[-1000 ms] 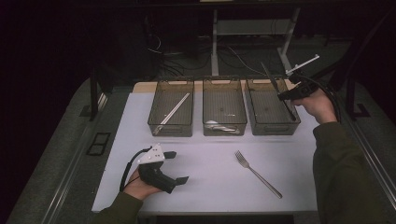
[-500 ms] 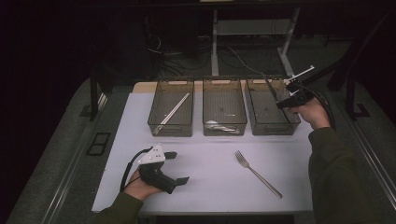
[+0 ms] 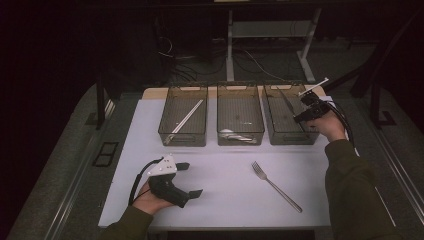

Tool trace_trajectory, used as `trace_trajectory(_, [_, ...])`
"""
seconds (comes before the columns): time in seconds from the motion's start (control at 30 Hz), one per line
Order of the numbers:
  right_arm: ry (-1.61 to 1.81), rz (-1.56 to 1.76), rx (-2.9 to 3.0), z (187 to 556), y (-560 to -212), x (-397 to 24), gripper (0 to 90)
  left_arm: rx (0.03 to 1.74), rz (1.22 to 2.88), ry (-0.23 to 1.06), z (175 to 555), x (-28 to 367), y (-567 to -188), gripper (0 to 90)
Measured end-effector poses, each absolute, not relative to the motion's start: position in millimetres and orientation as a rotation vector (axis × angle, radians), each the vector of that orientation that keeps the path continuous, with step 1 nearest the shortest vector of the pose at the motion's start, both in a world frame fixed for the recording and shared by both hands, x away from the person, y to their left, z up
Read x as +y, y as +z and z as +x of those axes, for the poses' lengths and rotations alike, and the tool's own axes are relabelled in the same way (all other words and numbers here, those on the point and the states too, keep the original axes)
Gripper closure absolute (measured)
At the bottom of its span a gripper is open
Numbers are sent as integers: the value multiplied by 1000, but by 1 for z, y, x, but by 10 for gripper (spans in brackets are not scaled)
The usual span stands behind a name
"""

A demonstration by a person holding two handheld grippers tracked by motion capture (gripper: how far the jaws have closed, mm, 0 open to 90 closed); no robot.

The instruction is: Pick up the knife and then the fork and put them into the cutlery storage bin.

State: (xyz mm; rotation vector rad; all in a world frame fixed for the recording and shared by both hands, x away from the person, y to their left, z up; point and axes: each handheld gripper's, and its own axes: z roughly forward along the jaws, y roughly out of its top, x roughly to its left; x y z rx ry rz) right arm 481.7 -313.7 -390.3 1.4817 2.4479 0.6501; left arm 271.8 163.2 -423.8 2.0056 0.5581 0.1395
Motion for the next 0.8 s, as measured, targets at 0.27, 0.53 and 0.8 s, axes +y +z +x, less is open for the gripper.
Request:
trace_trajectory(0.27, [711, 1491, 2431, 479, -384, -314, 692, 553, 2005, 141, 272, 163, -423, 0])
trace_trajectory(0.53, [904, 1448, 2409, 465, -365, -317, 514, 556, 2007, 142, 272, 163, -423, 0])
trace_trajectory(0.8, [1032, 1389, 2419, 438, -351, -317, 463, 554, 2010, 143, 271, 162, -424, 0])
